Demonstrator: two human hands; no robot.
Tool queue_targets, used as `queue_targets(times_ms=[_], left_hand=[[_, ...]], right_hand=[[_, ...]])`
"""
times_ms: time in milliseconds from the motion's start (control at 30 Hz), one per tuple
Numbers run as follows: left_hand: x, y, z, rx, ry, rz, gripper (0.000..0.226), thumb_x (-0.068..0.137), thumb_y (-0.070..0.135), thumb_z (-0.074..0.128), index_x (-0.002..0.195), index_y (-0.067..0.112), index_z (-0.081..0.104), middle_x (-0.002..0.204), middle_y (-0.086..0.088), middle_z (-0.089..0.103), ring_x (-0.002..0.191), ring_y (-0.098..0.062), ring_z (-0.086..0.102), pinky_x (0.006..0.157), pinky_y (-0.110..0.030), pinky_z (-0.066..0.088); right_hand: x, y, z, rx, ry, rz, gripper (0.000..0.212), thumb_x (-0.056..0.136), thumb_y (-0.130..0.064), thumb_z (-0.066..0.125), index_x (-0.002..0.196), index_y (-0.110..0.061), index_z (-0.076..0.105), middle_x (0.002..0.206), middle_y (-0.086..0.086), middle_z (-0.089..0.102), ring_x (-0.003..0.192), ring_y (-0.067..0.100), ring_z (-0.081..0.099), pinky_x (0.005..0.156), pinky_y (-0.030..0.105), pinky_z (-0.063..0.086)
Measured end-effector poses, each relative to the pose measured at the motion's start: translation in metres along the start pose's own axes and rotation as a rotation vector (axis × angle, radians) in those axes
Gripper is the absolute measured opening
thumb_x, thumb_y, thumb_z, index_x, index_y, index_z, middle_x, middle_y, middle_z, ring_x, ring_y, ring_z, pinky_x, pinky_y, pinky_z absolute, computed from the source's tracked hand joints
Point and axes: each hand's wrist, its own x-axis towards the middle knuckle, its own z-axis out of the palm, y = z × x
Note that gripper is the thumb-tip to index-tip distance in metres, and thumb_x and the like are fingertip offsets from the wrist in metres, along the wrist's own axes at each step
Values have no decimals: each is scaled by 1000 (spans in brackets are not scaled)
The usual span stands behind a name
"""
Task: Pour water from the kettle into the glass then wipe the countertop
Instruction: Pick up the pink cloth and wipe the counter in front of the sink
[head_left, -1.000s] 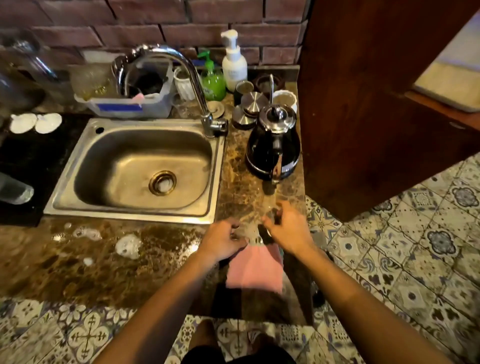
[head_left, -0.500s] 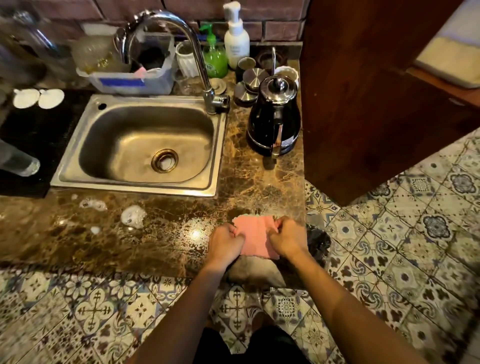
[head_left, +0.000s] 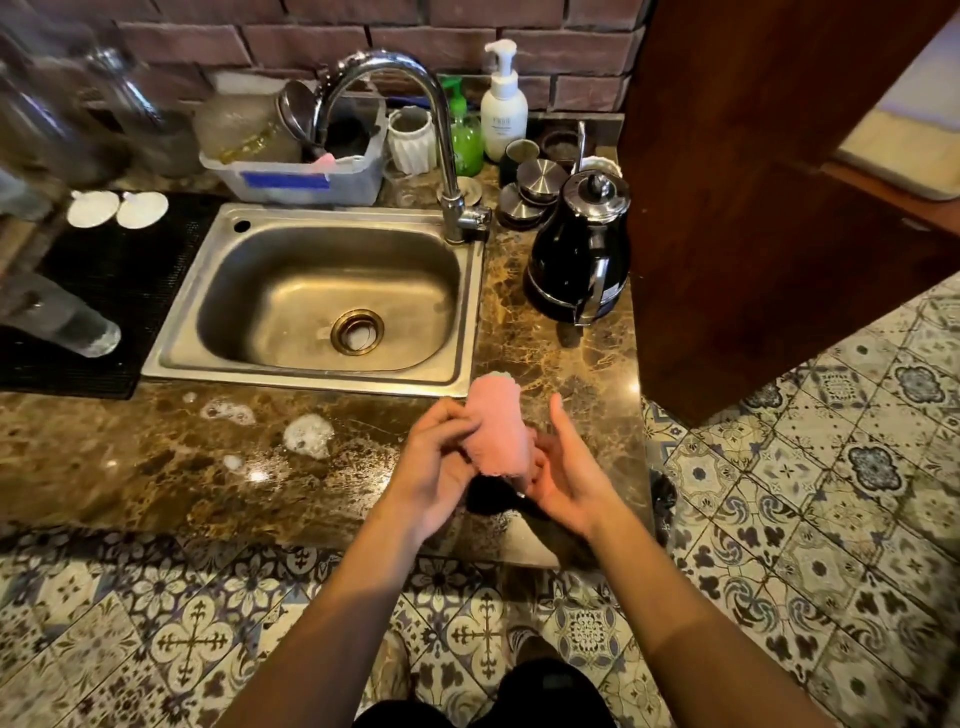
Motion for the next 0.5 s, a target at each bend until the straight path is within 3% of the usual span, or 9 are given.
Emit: queue_targets(times_ms=[67, 133, 233, 300, 400, 500], left_hand=[[-13, 13, -15, -80, -56, -11, 18, 81, 2, 59, 68, 13, 54, 76, -4, 65, 76, -18, 63, 71, -33, 46], [-24, 24, -30, -134, -84, -10, 17, 79, 3, 60, 67, 13, 55, 78, -6, 62, 78, -19, 62, 75, -34, 45], [-41, 41, -65, -156, -88, -5, 23, 79, 2, 60, 60, 15, 58, 75, -5, 59, 75, -17, 61, 75, -34, 44], [-51, 51, -90, -134, -68, 4, 29, 79, 1, 60, 57, 18, 59, 72, -3, 56, 73, -16, 58, 72, -34, 42], [-70, 69, -137, -65, -14, 39, 35, 90, -3, 54, 62, 18, 58, 71, -1, 58, 74, -15, 56, 68, -33, 40], [-88, 84, -176, 55, 39, 49, 30, 94, 0, 54, 70, 16, 55, 75, 0, 66, 75, -14, 61, 64, -31, 46]], right_hand=[[0, 15, 22, 88, -102, 12, 86, 83, -73, 56, 139, -8, 61, 117, 21, 72, 99, 29, 70, 95, 39, 53], [0, 29, 42, 157, -142, 2, 92, 74, -70, 71, 145, -14, 57, 138, 24, 61, 115, 35, 64, 107, 46, 46], [0, 57, 75, 253, -218, -74, 97, 67, -52, 89, 145, -5, 56, 139, 27, 59, 118, 37, 63, 109, 48, 44], [-1, 76, 95, 273, -224, -129, 81, 71, -39, 89, 135, 3, 63, 128, 27, 66, 112, 36, 68, 104, 48, 50], [1, 106, 129, 275, -222, -133, 51, 90, -32, 67, 128, 2, 68, 123, 25, 69, 109, 34, 71, 97, 48, 56], [0, 129, 160, 208, -148, -92, 46, 95, -30, 57, 128, -1, 69, 124, 23, 70, 107, 31, 73, 95, 48, 58]])
